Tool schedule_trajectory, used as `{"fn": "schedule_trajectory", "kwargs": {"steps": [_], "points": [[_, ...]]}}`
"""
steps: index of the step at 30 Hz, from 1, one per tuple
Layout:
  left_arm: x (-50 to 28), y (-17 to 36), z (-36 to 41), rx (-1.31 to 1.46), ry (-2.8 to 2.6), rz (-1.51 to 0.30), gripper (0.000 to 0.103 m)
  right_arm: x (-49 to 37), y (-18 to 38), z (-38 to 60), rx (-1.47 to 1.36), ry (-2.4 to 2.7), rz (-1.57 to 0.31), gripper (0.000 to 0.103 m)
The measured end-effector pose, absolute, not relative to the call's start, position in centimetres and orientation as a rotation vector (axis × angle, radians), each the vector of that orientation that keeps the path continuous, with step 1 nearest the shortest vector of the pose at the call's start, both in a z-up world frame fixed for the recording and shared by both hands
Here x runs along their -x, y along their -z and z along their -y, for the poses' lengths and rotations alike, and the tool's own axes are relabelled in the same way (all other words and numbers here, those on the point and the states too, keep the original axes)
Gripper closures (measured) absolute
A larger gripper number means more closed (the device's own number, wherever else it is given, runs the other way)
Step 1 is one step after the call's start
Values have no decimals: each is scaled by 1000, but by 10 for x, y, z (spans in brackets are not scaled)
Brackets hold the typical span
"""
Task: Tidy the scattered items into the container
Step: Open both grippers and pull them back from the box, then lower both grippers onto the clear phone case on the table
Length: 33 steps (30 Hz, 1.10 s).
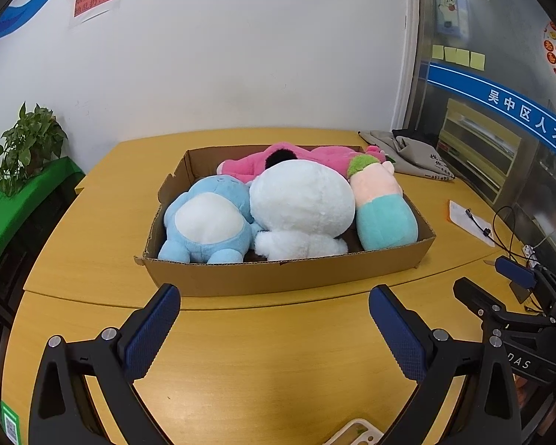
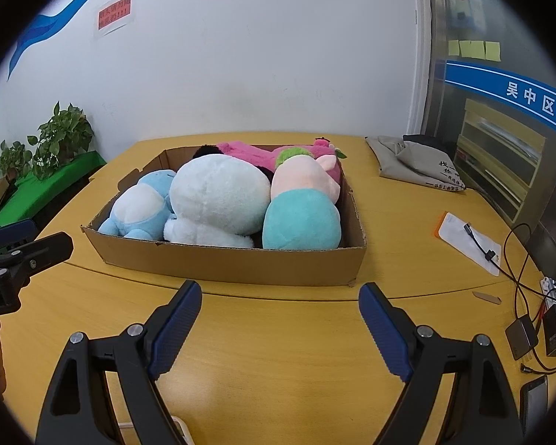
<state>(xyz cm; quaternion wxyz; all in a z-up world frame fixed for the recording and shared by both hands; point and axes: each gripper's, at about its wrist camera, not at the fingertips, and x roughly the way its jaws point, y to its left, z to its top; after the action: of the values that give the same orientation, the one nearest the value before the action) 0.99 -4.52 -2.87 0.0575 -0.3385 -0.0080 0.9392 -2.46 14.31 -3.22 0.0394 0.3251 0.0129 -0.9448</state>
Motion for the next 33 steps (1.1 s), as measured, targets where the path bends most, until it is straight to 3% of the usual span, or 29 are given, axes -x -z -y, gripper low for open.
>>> {"fn": "schedule_trajectory", "kwargs": {"steps": [21, 26, 33], "points": [[-19, 37, 49, 1055, -2812, 57, 0, 20, 31, -144, -989, 2885, -50, 16], [-47, 70, 68, 1189, -2739, 36, 0, 3, 39, -143, -976, 2773, -107, 16], [-109, 145, 95, 1510, -2580, 104, 1, -30, 119, -123, -1224, 2472, -293, 21]]}}
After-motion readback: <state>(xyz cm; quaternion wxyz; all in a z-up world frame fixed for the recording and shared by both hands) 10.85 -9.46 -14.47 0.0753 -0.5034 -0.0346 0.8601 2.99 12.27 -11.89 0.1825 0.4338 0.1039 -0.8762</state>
